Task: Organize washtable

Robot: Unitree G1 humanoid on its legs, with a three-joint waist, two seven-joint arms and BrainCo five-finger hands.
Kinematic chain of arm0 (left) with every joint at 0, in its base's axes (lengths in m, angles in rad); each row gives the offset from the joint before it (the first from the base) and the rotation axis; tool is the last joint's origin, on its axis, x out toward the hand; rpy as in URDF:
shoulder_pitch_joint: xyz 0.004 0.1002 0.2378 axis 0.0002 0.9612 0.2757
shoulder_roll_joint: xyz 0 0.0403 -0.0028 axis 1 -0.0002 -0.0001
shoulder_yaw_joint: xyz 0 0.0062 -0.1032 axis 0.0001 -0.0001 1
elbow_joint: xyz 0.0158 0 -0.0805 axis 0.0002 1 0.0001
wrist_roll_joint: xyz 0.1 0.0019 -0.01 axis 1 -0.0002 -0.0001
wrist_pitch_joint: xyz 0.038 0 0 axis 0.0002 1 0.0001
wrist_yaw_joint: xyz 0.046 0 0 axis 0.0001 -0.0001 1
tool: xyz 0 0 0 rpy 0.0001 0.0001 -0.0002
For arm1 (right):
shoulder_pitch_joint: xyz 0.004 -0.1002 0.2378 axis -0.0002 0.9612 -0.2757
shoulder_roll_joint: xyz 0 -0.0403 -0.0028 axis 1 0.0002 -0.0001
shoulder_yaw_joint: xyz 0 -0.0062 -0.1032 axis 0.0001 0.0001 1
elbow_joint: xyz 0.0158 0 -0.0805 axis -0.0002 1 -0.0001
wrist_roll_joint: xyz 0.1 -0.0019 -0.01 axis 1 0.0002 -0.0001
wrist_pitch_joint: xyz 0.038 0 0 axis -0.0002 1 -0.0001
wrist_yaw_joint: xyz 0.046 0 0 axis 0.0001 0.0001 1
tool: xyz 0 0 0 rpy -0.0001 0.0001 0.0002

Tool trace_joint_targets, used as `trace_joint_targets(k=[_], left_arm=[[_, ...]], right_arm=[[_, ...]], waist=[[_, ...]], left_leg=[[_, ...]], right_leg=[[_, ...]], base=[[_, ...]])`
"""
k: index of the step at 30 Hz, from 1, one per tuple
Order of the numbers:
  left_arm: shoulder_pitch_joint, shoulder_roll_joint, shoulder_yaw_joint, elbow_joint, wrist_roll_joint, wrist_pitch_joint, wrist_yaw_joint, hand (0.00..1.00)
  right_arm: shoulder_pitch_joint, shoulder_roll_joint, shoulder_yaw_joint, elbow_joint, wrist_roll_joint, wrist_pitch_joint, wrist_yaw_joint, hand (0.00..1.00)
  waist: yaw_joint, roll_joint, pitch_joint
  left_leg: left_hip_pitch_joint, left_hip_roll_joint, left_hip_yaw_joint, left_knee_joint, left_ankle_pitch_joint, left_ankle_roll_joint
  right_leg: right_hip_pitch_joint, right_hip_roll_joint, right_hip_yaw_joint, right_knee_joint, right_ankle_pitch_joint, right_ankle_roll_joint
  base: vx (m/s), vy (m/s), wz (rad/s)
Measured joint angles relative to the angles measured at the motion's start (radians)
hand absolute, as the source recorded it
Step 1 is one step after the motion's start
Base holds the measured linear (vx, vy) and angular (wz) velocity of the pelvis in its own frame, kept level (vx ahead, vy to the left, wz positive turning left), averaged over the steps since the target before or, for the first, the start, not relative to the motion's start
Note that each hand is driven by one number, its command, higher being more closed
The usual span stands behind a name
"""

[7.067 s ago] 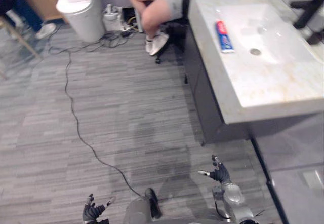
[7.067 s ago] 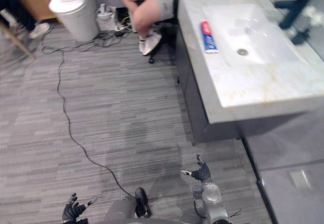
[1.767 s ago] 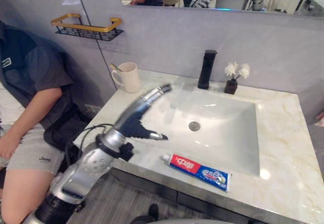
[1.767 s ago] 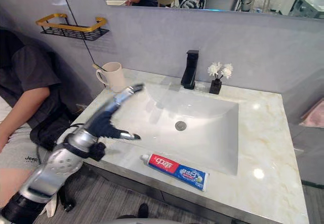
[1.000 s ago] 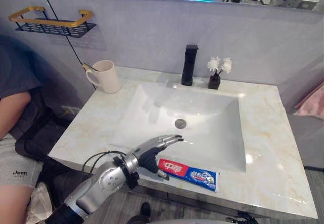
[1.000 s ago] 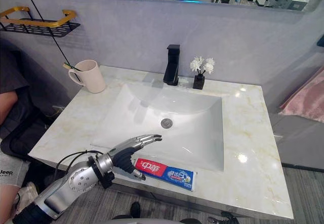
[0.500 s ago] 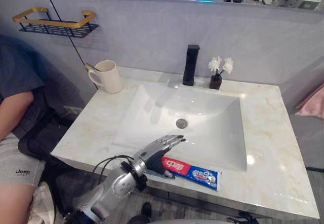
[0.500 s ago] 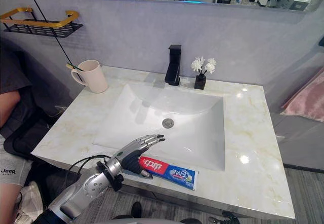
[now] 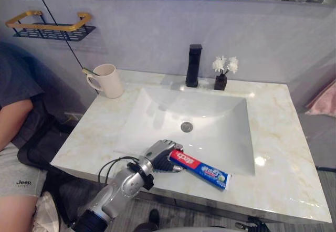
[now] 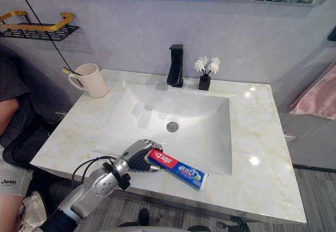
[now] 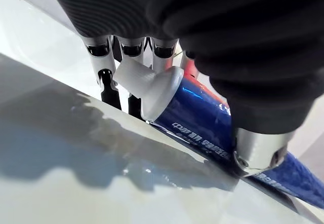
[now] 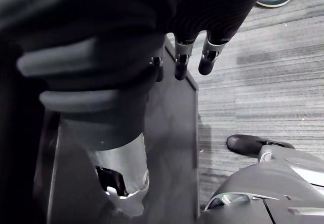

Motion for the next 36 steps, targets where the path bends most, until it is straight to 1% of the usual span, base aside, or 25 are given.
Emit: trace_joint_targets(k=[3,4,5,6,8,12,14,16,18,19,20,21,22,23,24,26,27,29,30,31,32,33,34,35,36], left_arm=[[-0.002,0.008,-0.002,0.01,0.0,0.003,-0.01,1.0],[-0.002,0.009,-0.001,0.014,0.0,0.004,-0.009,1.0],[-0.002,0.009,0.0,0.017,0.0,0.008,-0.009,1.0],[-0.002,0.009,0.001,0.019,0.0,0.012,-0.008,1.0],[-0.001,0.011,0.005,0.025,0.0,0.018,-0.009,1.0],[0.0,0.009,0.022,0.025,-0.001,0.031,-0.006,1.0],[0.004,0.002,0.05,0.025,-0.001,0.047,0.011,1.0],[0.012,-0.012,0.076,0.025,-0.004,0.064,0.023,1.0],[0.04,-0.051,0.124,0.024,-0.029,0.073,0.05,1.0],[0.045,-0.062,0.132,0.023,-0.044,0.075,0.056,1.0],[0.046,-0.076,0.137,0.013,-0.061,0.08,0.062,1.0],[0.047,-0.089,0.138,-0.016,-0.07,0.088,0.064,1.0],[0.049,-0.101,0.142,-0.031,-0.082,0.089,0.069,1.0],[0.052,-0.116,0.15,-0.049,-0.086,0.089,0.075,1.0],[0.059,-0.147,0.177,-0.08,-0.091,0.089,0.077,1.0],[0.059,-0.169,0.202,-0.108,-0.105,0.088,0.078,1.0],[0.059,-0.173,0.21,-0.115,-0.112,0.089,0.078,1.0],[0.059,-0.173,0.246,-0.153,-0.125,0.089,0.083,1.0],[0.059,-0.173,0.256,-0.161,-0.126,0.089,0.086,1.0],[0.059,-0.172,0.285,-0.184,-0.147,0.089,0.095,1.0],[0.06,-0.172,0.294,-0.194,-0.153,0.089,0.096,1.0],[0.061,-0.172,0.303,-0.206,-0.162,0.089,0.097,1.0],[0.068,-0.172,0.327,-0.244,-0.185,0.088,0.097,1.0],[0.072,-0.172,0.334,-0.26,-0.201,0.088,0.1,1.0],[0.077,-0.172,0.347,-0.288,-0.218,0.086,0.102,1.0]], right_arm=[[-0.002,-0.001,-0.002,-0.01,0.005,0.0,-0.002,0.0],[0.0,-0.001,-0.007,-0.02,0.017,0.0,-0.003,0.0],[-0.001,0.0,-0.012,-0.027,0.026,0.0,-0.003,0.0],[0.0,0.001,-0.018,-0.03,0.039,-0.001,-0.003,0.0],[0.001,0.013,-0.076,-0.031,0.074,-0.009,-0.005,0.0],[-0.003,0.027,-0.199,-0.037,0.129,-0.017,-0.026,0.0],[-0.008,0.036,-0.303,-0.039,0.17,-0.027,-0.064,0.0],[-0.013,0.041,-0.372,-0.048,0.184,-0.027,-0.095,0.0],[-0.013,0.067,-0.492,-0.145,0.199,-0.026,-0.141,0.0],[-0.013,0.075,-0.52,-0.187,0.199,-0.025,-0.156,0.0],[-0.012,0.089,-0.549,-0.279,0.197,-0.019,-0.181,0.0],[0.006,0.099,-0.55,-0.366,0.167,0.004,-0.214,0.0],[0.019,0.107,-0.554,-0.424,0.151,0.017,-0.232,0.0],[0.029,0.119,-0.565,-0.496,0.149,0.018,-0.243,0.0],[0.024,0.133,-0.586,-0.671,0.131,0.019,-0.264,0.0],[0.005,0.121,-0.604,-0.861,0.108,0.013,-0.277,0.0],[-0.004,0.115,-0.608,-0.905,0.099,0.009,-0.283,0.0],[-0.072,0.076,-0.633,-1.047,0.08,-0.022,-0.288,0.0],[-0.089,0.061,-0.634,-1.074,0.081,-0.032,-0.289,0.0],[-0.139,-0.001,-0.625,-1.141,0.091,-0.076,-0.284,0.0],[-0.153,-0.021,-0.617,-1.157,0.097,-0.088,-0.282,0.0],[-0.168,-0.044,-0.607,-1.173,0.118,-0.105,-0.276,0.0],[-0.206,-0.106,-0.561,-1.209,0.166,-0.143,-0.248,0.0],[-0.227,-0.135,-0.535,-1.226,0.193,-0.158,-0.231,0.0],[-0.276,-0.187,-0.473,-1.253,0.242,-0.184,-0.196,0.0]], waist=[[-0.007,0.006,-0.002],[-0.019,0.008,-0.002],[-0.023,0.012,-0.002],[-0.022,0.012,-0.001],[-0.027,0.019,-0.004],[-0.024,0.017,-0.003],[-0.026,0.013,-0.003],[-0.025,0.011,-0.004],[-0.025,0.003,-0.007],[-0.023,0.002,-0.008],[-0.023,-0.001,-0.008],[-0.026,-0.004,-0.007],[-0.026,-0.008,-0.006],[-0.027,-0.009,-0.007],[-0.034,-0.011,-0.011],[-0.044,-0.021,-0.02],[-0.044,-0.025,-0.024],[-0.043,-0.044,-0.032],[-0.042,-0.046,-0.033],[-0.035,-0.047,-0.034],[-0.032,-0.047,-0.034],[-0.029,-0.047,-0.034],[-0.021,-0.047,-0.034],[-0.019,-0.047,-0.034],[-0.016,-0.046,-0.035]], left_leg=[[0.011,0.003,0.021,0.0,-0.008,0.001],[0.011,0.002,0.024,0.0,-0.009,0.001],[0.013,0.002,0.032,0.0,-0.012,0.002],[0.015,0.003,0.04,0.0,-0.014,0.002],[0.019,0.003,0.053,0.0,-0.019,0.003],[0.027,0.004,0.075,0.002,-0.028,0.003],[0.029,0.005,0.083,0.002,-0.031,0.003],[0.034,0.006,0.094,0.003,-0.036,0.004],[0.042,0.008,0.117,0.003,-0.048,0.003],[0.042,0.009,0.127,0.003,-0.051,0.003],[0.042,0.01,0.135,0.003,-0.052,0.003],[0.042,0.01,0.139,0.004,-0.053,0.004],[0.042,0.011,0.143,0.004,-0.054,0.005],[0.042,0.012,0.148,0.004,-0.056,0.005],[0.042,0.014,0.158,0.01,-0.063,0.005],[0.041,0.015,0.159,0.019,-0.07,0.005],[0.041,0.016,0.159,0.02,-0.07,0.005],[0.04,0.019,0.158,0.02,-0.07,0.005],[0.04,0.019,0.158,0.02,-0.07,0.005],[0.04,0.018,0.158,0.02,-0.07,0.005],[0.04,0.017,0.158,0.021,-0.07,0.005],[0.04,0.017,0.158,0.02,-0.07,0.005],[0.039,0.017,0.157,0.021,-0.07,0.005],[0.039,0.017,0.156,0.021,-0.07,0.005],[0.037,0.016,0.153,0.021,-0.07,0.005]], right_leg=[[-0.001,-0.001,0.018,-0.001,0.002,0.0],[-0.002,-0.002,0.021,-0.002,0.003,0.001],[-0.003,-0.002,0.03,-0.007,0.006,0.001],[-0.003,-0.002,0.036,-0.012,0.009,0.001],[-0.003,-0.003,0.05,-0.022,0.015,0.003],[-0.003,-0.003,0.069,-0.026,0.018,0.004],[-0.003,-0.003,0.076,-0.028,0.021,0.004],[-0.003,-0.004,0.087,-0.029,0.021,0.005],[-0.008,-0.005,0.112,-0.03,0.021,0.005],[-0.012,-0.005,0.12,-0.03,0.021,0.005],[-0.017,-0.005,0.126,-0.028,0.021,0.006],[-0.019,-0.005,0.129,-0.026,0.021,0.006],[-0.022,-0.005,0.132,-0.025,0.021,0.006],[-0.027,-0.005,0.139,-0.022,0.02,0.006],[-0.034,-0.005,0.15,-0.016,0.02,0.007],[-0.032,-0.004,0.15,-0.014,0.019,0.008],[-0.032,-0.004,0.15,-0.014,0.019,0.008],[-0.034,0.0,0.15,-0.013,0.019,0.008],[-0.035,-0.001,0.15,-0.012,0.019,0.008],[-0.038,-0.003,0.15,-0.005,0.018,0.009],[-0.039,-0.003,0.15,-0.003,0.017,0.01],[-0.04,-0.004,0.15,0.0,0.017,0.011],[-0.041,-0.004,0.15,0.001,0.017,0.011],[-0.041,-0.004,0.148,0.001,0.017,0.011],[-0.041,-0.004,0.146,0.001,0.017,0.011]], base=[[0.0,0.002,-0.19],[0.01,0.003,-0.1],[0.01,0.006,-0.17],[0.01,0.008,-0.25],[0.02,0.003,-0.21],[0.03,-0.004,-0.15],[0.03,-0.007,-0.1],[0.02,-0.003,-0.18],[0.03,0.001,-0.31],[0.03,0.002,-0.3],[0.03,-0.003,-0.2],[0.03,-0.005,-0.15],[0.02,-0.007,-0.11],[0.01,-0.003,-0.22],[0.01,-0.003,-0.19],[0.0,-0.001,-0.07],[0.0,0.0,0.0],[0.0,0.0,0.0],[0.0,0.0,0.0],[0.0,0.0,0.0],[0.0,0.0,0.0],[0.0,0.0,0.0],[0.0,0.0,0.0],[-0.02,-0.003,0.04],[-0.01,-0.005,0.05]])
